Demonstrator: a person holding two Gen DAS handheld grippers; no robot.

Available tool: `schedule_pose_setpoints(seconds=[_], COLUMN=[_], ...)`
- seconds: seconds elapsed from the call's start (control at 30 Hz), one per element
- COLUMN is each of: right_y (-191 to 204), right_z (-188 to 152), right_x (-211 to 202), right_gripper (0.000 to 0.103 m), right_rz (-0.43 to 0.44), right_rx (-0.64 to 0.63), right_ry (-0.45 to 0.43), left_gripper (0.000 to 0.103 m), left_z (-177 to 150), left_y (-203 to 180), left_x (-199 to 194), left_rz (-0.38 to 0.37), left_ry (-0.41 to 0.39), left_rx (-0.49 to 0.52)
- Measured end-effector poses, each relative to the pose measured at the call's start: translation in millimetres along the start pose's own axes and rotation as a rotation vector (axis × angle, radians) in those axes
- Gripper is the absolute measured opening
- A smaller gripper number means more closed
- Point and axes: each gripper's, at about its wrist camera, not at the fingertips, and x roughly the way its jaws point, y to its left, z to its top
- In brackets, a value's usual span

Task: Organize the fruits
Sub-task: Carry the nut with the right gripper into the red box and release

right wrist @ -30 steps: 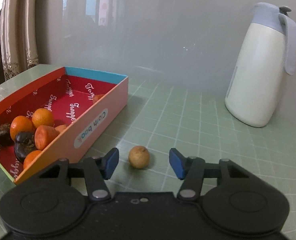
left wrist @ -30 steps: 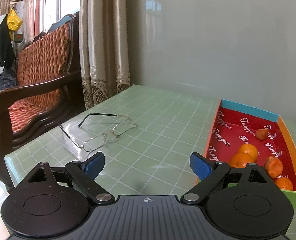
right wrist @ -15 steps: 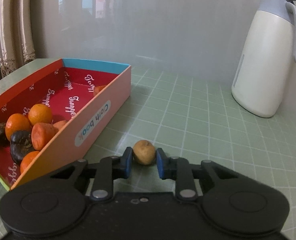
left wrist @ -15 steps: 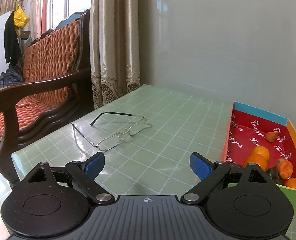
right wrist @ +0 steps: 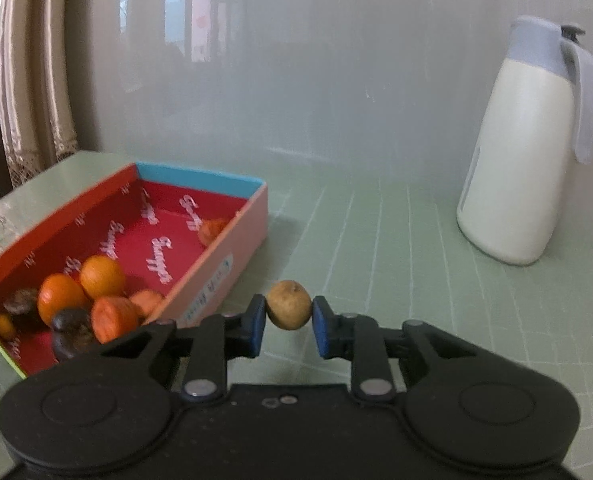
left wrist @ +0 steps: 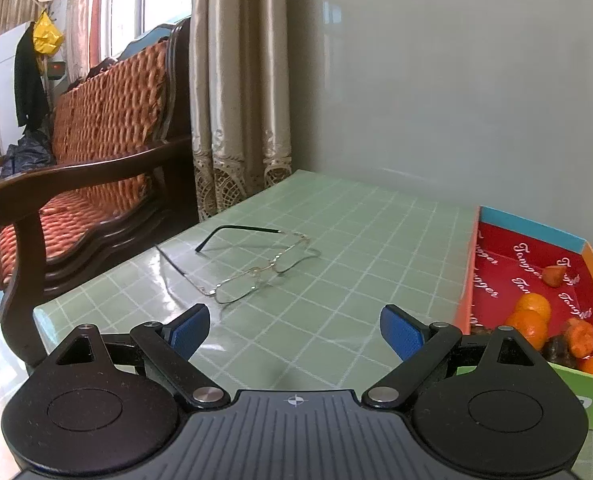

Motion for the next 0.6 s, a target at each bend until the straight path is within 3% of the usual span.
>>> schedule_pose_setpoints(seconds=[0.3,0.6], right_y=[40.7,69.8], right_z=[14.8,18.8], right_x=[-16.5,-12.7], right_gripper=[0.023,0.023], right_rz=[0.093,0.141], right_rx=[-0.050,-0.078], right_ry=[-0.100,-0.100], left_gripper=[0.092,0.092], left_z=[-0.6,-1.2], left_y=[15.5,25.4], left_x=[1.8,3.3], left_rz=[0.027,0.036], left_ry=[0.008,0.009], left_rx=[0.002,-0.001])
